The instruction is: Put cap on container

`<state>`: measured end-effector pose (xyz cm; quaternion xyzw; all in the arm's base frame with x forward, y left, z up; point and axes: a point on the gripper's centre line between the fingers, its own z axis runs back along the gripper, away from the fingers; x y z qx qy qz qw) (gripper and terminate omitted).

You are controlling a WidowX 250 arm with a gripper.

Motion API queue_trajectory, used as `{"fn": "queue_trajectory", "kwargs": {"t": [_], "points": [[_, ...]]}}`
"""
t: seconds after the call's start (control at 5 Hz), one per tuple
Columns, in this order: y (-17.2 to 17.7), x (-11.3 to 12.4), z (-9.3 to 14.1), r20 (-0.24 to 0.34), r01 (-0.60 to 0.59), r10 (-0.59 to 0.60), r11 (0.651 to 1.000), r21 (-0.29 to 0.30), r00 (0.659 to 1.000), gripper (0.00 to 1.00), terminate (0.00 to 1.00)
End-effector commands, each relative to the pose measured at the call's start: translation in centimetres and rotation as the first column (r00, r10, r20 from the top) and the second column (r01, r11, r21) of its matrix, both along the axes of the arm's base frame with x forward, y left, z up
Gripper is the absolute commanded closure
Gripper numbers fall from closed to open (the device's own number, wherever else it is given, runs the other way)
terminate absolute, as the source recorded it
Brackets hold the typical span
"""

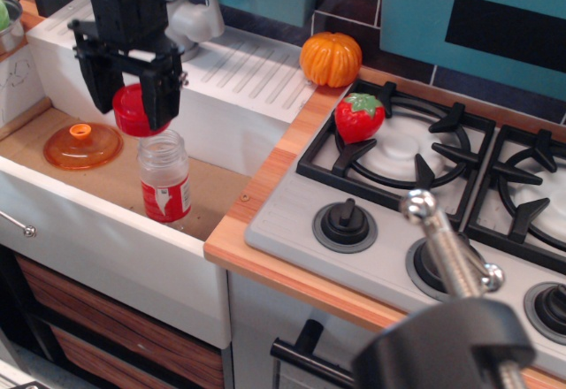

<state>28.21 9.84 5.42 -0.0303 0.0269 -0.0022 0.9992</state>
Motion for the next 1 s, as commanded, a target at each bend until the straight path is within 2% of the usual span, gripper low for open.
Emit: {"fn": "queue_trajectory", "kwargs": {"t": [0.0,0.6,0.8], "points": [[1.0,1.6,-1.2,0.033,-0.025,0.025,1.0,0.009,0.999,1.0,0.0],[1.4,2.6,-2.7,0.042,-0.037,0.037,0.999,0.005,0.998,1.0,0.0],[1.7,3.1,-2.9,0.039,-0.045,0.045,0.999,-0.001,0.998,1.0,1.0]]}}
